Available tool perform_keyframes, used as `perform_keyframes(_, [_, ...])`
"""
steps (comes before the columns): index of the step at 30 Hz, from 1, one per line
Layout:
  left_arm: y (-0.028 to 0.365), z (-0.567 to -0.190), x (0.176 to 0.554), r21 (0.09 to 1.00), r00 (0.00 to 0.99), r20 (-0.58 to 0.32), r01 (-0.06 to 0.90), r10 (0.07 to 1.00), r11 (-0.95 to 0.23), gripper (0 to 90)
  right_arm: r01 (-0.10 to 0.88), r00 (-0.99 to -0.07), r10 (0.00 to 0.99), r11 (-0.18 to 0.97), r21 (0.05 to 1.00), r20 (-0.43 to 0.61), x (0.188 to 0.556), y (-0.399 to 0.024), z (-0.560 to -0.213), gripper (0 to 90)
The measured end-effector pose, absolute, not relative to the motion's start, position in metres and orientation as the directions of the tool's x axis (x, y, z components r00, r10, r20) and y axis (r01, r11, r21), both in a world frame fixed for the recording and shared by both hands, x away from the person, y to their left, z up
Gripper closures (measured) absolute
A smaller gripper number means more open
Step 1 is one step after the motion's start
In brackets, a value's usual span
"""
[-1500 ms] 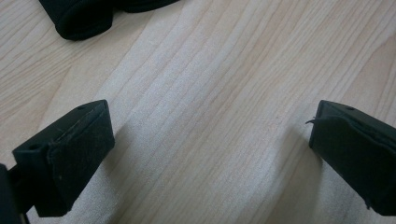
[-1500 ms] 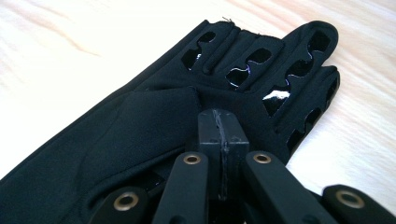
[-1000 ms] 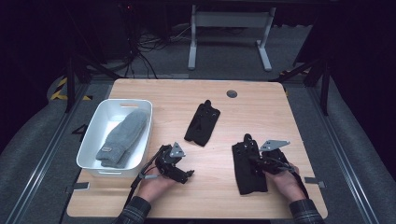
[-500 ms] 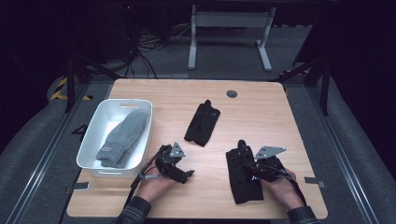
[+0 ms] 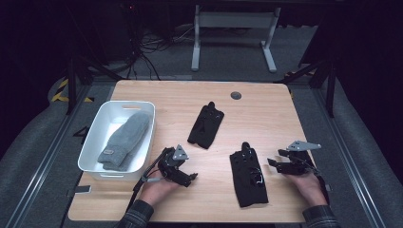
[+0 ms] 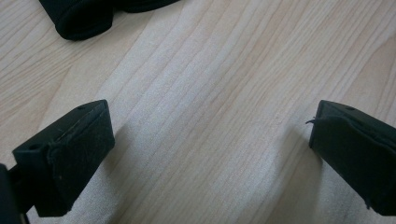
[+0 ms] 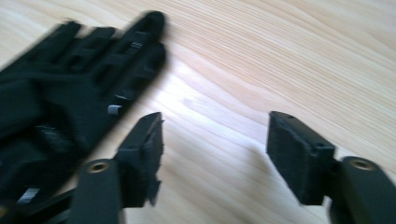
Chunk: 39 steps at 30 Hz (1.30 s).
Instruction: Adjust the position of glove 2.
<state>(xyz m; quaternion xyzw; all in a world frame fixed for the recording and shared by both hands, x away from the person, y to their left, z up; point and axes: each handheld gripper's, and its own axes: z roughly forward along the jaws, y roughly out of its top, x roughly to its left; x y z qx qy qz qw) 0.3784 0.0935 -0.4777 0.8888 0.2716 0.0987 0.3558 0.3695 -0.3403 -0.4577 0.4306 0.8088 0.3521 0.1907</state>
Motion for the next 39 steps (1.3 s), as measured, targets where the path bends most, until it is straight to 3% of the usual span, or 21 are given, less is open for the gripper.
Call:
perform_keyframes(10, [0.093,-0.477,0.379,0.683,0.833,-0.023,0.417,0.553,-0.600,0.4,0.555,-0.523,0.851,0.372,0.744,-0.035,0.374,-0.345,-0.468,20.3])
perform_keyframes(16, [0.093,-0.467,0.382,0.705,0.827,-0.042,0.422,0.560,-0.570,14.0,0.564,-0.512,0.858,0.367,0.740,-0.035,0.375,-0.346,-0.468,18.0])
perform_keyframes(19, [0.089,-0.458,0.390,0.710,0.819,-0.064,0.439,0.571,-0.550,16.2,0.564,-0.511,0.859,0.366,0.741,-0.035,0.375,-0.346,-0.468,18.0])
perform_keyframes(27, [0.082,-0.441,0.416,0.733,0.811,-0.127,0.464,0.570,-0.497,48.8,0.564,-0.510,0.859,0.365,0.741,-0.035,0.375,-0.345,-0.468,18.0])
perform_keyframes(35, [0.072,-0.429,0.457,0.729,0.797,-0.117,0.474,0.592,-0.493,89.4,0.567,-0.508,0.861,0.359,0.742,-0.029,0.375,-0.346,-0.468,18.6])
perform_keyframes(39, [0.063,-0.428,0.477,0.719,0.792,-0.110,0.481,0.600,-0.503,89.9,0.566,-0.509,0.860,0.360,0.742,-0.029,0.376,-0.346,-0.468,18.8])
